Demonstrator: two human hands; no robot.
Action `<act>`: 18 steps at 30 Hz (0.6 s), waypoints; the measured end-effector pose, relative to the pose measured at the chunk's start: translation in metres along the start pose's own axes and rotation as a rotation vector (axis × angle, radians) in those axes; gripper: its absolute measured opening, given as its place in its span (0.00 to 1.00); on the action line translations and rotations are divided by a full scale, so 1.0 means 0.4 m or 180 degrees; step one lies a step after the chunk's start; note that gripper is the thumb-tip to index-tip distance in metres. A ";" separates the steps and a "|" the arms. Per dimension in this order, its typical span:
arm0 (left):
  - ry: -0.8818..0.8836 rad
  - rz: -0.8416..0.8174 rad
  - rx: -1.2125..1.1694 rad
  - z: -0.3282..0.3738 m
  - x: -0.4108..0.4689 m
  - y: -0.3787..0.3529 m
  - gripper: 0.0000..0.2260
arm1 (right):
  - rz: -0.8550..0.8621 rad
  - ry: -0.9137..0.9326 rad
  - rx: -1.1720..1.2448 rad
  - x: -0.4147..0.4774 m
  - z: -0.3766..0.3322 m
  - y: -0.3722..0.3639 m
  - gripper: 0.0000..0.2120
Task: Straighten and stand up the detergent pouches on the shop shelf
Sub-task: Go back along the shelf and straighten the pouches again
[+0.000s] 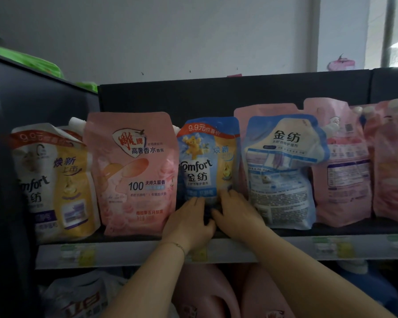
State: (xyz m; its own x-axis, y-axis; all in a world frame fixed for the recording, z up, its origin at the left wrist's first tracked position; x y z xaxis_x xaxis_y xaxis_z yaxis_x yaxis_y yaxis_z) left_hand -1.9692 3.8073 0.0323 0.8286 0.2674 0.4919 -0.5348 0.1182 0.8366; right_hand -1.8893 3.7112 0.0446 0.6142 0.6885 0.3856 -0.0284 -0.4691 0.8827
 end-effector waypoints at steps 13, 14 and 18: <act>-0.0554 0.0428 0.0571 0.018 -0.021 0.013 0.25 | 0.0354 0.0077 0.0578 -0.023 -0.004 0.007 0.29; -0.0549 0.0340 0.0611 0.019 -0.021 0.012 0.27 | 0.0296 0.0135 0.0609 -0.024 -0.004 0.010 0.29; -0.0338 0.0285 0.0539 0.017 -0.021 0.014 0.32 | 0.0269 0.0465 0.0663 -0.034 -0.013 0.019 0.25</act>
State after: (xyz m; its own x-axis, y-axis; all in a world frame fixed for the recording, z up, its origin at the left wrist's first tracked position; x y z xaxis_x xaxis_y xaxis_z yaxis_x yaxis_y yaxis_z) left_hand -1.9782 3.7992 0.0345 0.7966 0.1663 0.5812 -0.5790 -0.0662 0.8126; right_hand -1.9017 3.7011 0.0475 0.4958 0.7076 0.5035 0.0976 -0.6215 0.7773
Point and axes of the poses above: each hand's wrist, its own x-axis towards the middle knuckle, its own y-axis out of the back of the hand, z = x × y, the point moved 4 cm from there along x, towards the middle knuckle, and after that the axes turned 1 degree about -z, right-handed, at the moved point
